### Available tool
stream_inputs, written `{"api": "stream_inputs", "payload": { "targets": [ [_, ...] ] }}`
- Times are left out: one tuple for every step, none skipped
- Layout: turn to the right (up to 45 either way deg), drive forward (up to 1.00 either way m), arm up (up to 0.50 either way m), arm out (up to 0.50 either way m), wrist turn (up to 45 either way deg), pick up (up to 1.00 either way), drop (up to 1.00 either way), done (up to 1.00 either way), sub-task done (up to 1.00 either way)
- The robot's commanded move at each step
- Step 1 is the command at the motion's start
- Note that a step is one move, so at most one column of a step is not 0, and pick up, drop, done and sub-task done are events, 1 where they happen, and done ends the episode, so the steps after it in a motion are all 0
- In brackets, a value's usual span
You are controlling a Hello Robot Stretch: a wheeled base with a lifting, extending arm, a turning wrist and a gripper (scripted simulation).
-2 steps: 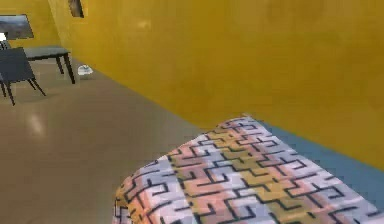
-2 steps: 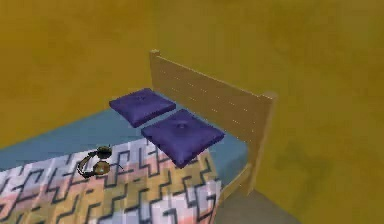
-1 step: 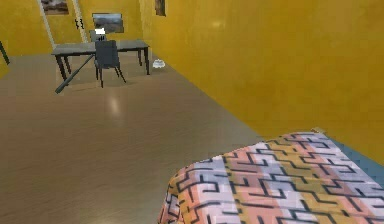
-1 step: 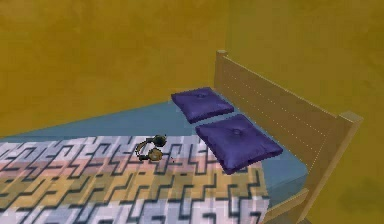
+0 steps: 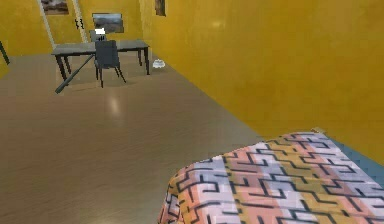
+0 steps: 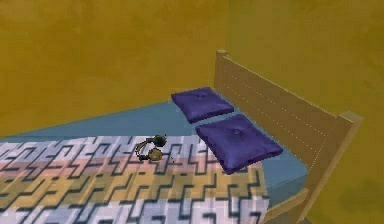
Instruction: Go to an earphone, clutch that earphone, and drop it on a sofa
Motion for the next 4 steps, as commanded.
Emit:
{"api": "stream_inputs", "payload": {
  "targets": [
    [0.0,0.0,0.16,0.0,0.0,0.0,0.0,0.0,0.0],
    [0.0,0.0,0.0,0.5,0.0,0.0,0.0,0.0,0.0],
    [0.0,0.0,0.0,0.0,45.0,0.0,0.0,0.0,0.0],
    [0.0,0.0,0.0,0.0,45.0,0.0,0.0,0.0,0.0]
  ]
}}
